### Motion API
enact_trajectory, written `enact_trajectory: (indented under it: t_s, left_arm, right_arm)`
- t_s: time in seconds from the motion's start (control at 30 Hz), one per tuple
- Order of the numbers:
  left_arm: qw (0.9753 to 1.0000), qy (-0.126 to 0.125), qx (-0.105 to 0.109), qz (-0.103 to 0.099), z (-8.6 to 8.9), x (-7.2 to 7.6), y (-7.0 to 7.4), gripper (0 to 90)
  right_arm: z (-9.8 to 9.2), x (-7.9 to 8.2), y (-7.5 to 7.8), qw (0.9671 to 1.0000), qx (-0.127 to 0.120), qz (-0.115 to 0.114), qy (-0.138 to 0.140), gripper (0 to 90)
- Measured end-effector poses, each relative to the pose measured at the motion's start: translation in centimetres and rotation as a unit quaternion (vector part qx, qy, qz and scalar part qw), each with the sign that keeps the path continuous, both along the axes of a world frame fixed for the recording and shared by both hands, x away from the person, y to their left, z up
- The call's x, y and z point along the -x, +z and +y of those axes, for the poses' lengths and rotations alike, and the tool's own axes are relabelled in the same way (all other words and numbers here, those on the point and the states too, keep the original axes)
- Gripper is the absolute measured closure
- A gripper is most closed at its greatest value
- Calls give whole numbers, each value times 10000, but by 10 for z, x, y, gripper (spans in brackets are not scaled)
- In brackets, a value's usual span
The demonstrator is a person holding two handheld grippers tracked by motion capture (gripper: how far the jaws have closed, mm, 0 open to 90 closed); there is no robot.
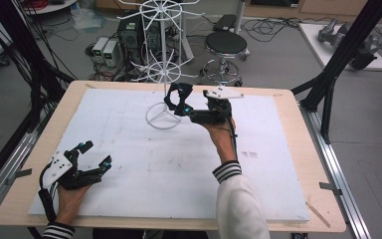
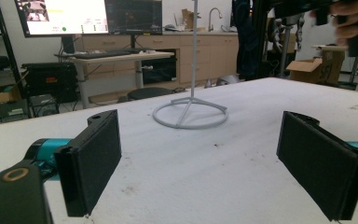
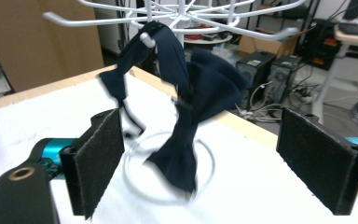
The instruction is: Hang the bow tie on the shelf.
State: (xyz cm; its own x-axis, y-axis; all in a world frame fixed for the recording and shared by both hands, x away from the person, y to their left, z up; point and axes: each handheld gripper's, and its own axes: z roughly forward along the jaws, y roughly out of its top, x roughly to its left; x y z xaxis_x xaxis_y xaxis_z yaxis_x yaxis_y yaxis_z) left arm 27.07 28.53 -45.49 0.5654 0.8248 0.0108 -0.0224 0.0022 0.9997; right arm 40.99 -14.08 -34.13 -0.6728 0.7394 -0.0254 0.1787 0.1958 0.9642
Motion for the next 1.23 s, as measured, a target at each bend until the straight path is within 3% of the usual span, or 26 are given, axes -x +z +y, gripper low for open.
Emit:
enact_trajectory:
  t_s: [0.03,0.07,0.1,0.13,0.17,0.2,0.23,0.27,0.33,0.43,0.53,0.57,0.6,0.87,1.07,1.23]
  left_arm:
    - [10000,-2,5,-1,0,0,0,140]
    - [10000,4,9,1,0,0,0,140]
    - [10000,0,4,-3,0,0,0,140]
    - [10000,1,-6,1,0,0,0,140]
    - [10000,1,-6,1,0,0,0,140]
    - [10000,4,-8,0,0,0,0,140]
    - [10000,5,-9,5,0,0,0,140]
    - [10000,-1,-27,14,0,0,0,140]
    - [10000,6,-28,7,0,0,0,140]
    - [10000,10,-28,-17,0,1,0,140]
    - [10000,34,-32,-49,-1,1,0,140]
    - [10000,51,-27,-65,-1,2,0,140]
    - [9999,63,-32,-73,-1,2,0,140]
    - [9999,89,-33,-81,-1,2,0,140]
    - [9999,84,-75,-85,-1,2,0,140]
    - [9999,103,-32,-103,-1,3,0,140]
  right_arm:
    - [-15,19,0,9999,-63,-129,-34,134]
    - [-15,19,0,9999,-63,-129,-34,134]
    - [-23,31,-1,9998,-73,-203,-44,135]
    - [-42,54,-5,9993,-92,-331,-126,135]
    - [-42,54,-5,9993,-92,-331,-126,135]
    - [-61,77,-11,9987,-109,-437,-249,134]
    - [-61,77,-11,9987,-109,-437,-249,134]
    - [-80,96,-18,9977,-253,-520,-366,134]
    - [-89,105,-21,9973,-325,-510,-416,134]
    - [-114,133,-39,9954,-337,-673,-589,132]
    - [-125,142,-51,9948,-441,-671,-629,132]
    - [-132,150,-63,9943,-560,-634,-651,129]
    - [-132,150,-63,9943,-560,-634,-651,129]
    - [-137,156,-112,9903,-716,-830,-854,122]
    - [-139,158,-113,9874,-819,-933,-977,121]
    - [-140,157,-113,9873,-869,-884,-997,119]
